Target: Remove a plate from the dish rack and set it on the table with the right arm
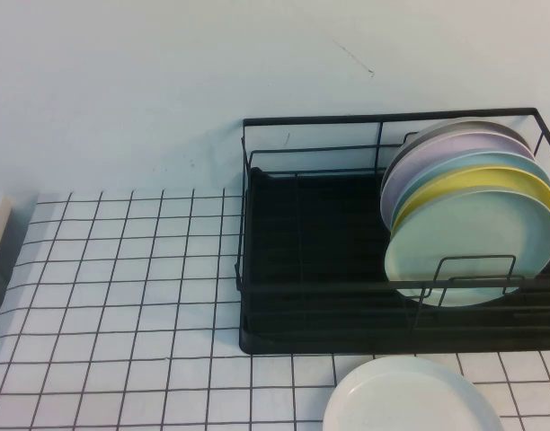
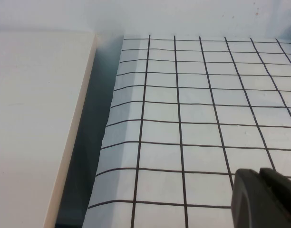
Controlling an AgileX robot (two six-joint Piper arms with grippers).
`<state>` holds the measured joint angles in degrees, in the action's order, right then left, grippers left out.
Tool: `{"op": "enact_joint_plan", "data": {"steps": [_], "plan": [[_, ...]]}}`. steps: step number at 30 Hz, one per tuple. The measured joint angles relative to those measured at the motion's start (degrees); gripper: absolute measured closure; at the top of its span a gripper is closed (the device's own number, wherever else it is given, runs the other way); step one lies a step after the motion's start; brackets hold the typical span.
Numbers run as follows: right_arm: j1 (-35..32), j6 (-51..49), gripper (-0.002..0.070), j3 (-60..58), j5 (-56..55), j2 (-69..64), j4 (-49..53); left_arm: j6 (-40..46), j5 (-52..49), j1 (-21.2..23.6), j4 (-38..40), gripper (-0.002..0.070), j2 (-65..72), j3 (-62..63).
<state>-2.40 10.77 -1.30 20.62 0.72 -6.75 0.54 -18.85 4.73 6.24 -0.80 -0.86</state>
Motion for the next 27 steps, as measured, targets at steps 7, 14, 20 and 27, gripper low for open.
{"op": "enact_joint_plan", "data": {"steps": [7,14,20,27], "plan": [[0.0,0.0,0.0678,0.0,0.0,0.0,0.0,0.0,0.0,0.0,0.0,0.0678,0.0,0.0],[0.0,0.0,0.0678,0.0,0.0,0.0,0.0,0.0,0.0,0.0,0.0,0.0678,0.0,0.0],[0.0,0.0,0.0678,0.0,0.0,0.0,0.0,0.0,0.0,0.0,0.0,0.0678,0.0,0.0],[0.0,2.8,0.0678,0.0,0.0,0.0,1.7,0.0,0.0,0.0,0.0,0.0678,0.0,0.0]]}}
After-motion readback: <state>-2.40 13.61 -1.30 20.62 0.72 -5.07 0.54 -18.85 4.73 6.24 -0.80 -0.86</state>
